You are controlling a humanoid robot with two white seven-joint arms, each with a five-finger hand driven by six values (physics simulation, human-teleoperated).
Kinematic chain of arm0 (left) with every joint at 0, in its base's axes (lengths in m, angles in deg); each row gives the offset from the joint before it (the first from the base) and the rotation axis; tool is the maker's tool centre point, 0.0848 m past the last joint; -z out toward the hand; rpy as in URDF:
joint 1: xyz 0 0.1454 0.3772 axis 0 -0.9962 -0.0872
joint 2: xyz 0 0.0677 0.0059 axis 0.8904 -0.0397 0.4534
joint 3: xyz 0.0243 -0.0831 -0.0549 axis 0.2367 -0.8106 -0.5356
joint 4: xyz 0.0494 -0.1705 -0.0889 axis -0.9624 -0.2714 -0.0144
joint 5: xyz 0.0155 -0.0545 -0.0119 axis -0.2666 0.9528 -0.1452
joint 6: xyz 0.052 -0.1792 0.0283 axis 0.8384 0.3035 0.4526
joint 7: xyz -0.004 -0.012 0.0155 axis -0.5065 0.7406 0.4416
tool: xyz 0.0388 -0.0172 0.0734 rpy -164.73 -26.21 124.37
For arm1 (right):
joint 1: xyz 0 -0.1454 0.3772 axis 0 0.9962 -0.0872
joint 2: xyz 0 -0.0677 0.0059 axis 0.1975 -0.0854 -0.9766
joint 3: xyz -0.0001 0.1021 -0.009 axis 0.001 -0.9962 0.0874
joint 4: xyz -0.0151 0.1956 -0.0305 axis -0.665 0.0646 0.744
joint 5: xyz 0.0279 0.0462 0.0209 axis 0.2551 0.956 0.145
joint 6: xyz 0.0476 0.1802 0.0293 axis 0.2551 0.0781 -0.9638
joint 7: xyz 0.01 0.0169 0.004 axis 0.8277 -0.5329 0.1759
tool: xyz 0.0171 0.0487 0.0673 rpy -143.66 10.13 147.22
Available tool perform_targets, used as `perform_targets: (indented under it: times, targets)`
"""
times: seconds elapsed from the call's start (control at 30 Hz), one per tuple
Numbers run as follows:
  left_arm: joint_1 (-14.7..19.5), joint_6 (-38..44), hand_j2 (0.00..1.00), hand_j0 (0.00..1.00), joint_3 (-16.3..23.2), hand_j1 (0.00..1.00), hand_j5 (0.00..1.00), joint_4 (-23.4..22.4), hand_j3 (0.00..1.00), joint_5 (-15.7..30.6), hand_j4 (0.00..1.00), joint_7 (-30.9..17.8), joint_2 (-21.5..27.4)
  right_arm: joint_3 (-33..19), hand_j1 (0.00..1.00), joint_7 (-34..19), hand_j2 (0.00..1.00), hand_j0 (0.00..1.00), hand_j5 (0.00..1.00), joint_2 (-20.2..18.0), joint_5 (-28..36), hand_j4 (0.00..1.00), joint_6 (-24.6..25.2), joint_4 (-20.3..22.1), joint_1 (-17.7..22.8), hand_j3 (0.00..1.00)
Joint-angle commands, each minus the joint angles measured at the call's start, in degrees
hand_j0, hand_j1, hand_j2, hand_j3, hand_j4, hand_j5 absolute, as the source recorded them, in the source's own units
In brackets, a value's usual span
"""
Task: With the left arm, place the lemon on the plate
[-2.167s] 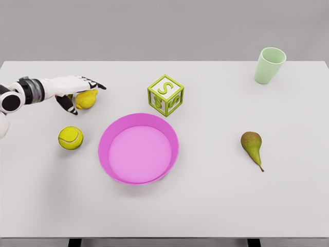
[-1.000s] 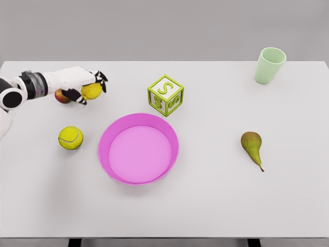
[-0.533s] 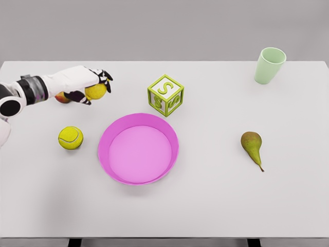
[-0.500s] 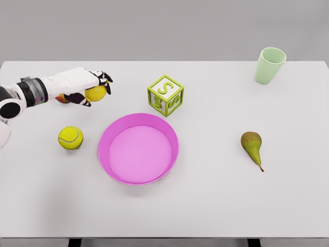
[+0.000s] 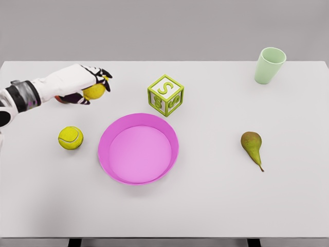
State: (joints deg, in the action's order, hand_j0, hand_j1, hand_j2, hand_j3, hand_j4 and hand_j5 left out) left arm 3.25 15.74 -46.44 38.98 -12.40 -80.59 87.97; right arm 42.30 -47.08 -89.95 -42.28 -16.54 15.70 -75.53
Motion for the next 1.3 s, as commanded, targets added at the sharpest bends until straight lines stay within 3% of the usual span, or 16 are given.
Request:
perform_targets:
  times: [0.0, 0.8, 1.27]
  targets:
    - [0.0, 0.2, 0.58, 0.58, -0.5, 0.58, 0.58, 1.8, 0.58, 1.3, 0.58, 0.0, 0.6, 0.0, 1.0, 0.0, 1.0, 1.0, 1.0, 0.0, 0.1, 1.0, 0.0, -0.1, 0.0, 1.0]
    - [-8.3, 0.2, 0.58, 0.58, -0.5, 0.58, 0.58, 18.5, 0.58, 5.4, 0.58, 0.0, 3.0, 0.0, 1.0, 0.0, 1.0, 1.0, 1.0, 0.0, 0.1, 1.0, 0.0, -0.1, 0.0, 1.0]
    - [-11.8, 0.2, 0.58, 0.58, 0.0, 0.58, 0.58, 22.2, 0.58, 5.3, 0.58, 0.0, 2.6, 0.0, 1.0, 0.0, 1.0, 1.0, 1.0, 0.0, 0.0, 1.0, 0.0, 0.0, 0.0, 1.0]
